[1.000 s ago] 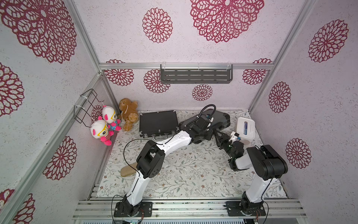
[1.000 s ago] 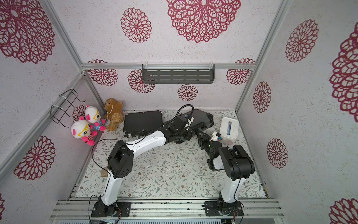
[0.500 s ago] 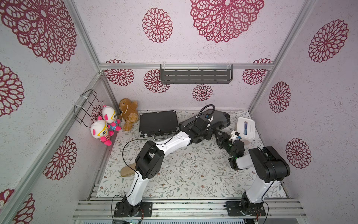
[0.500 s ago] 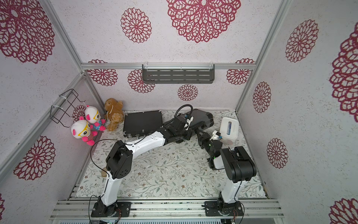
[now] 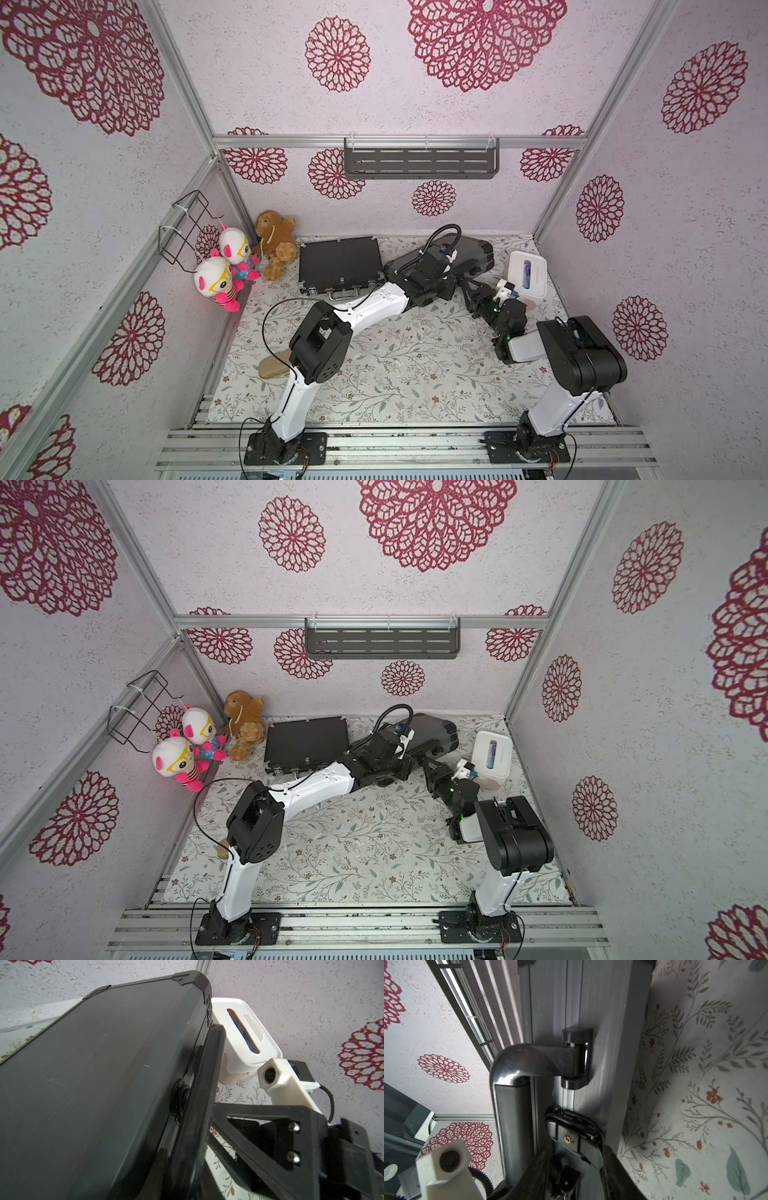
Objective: Open the poker set cases
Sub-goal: Open the fastener on the poker set case.
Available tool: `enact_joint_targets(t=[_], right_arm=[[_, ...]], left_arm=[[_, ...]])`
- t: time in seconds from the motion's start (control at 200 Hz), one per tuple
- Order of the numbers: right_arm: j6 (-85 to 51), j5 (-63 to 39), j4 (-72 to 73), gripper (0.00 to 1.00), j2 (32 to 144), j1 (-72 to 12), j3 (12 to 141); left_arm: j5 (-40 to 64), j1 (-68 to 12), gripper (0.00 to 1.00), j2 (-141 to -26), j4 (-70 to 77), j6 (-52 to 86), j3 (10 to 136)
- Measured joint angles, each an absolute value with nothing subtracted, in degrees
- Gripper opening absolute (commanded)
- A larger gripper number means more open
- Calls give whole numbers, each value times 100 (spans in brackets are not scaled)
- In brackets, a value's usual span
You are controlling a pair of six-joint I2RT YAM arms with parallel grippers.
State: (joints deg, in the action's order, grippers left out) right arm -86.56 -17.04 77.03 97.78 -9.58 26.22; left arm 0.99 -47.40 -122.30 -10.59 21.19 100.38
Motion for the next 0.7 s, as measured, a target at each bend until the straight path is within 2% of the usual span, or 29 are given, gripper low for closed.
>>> enact_joint_targets(t=[0.33, 0.515, 0.701], right_arm=[[-8320, -1800, 7537, 43, 8510, -882, 2753], [-7218, -1551, 5437, 56, 7325, -882, 2912], [-5935, -947, 3306, 65, 6298, -834, 3035]], left_arm=[[-95, -4851, 0, -12230, -1055, 2016, 9697], [-158, -4888, 0, -12230, -963, 1942, 9598], [-373, -5015, 0, -12204, -611, 1732, 9225]])
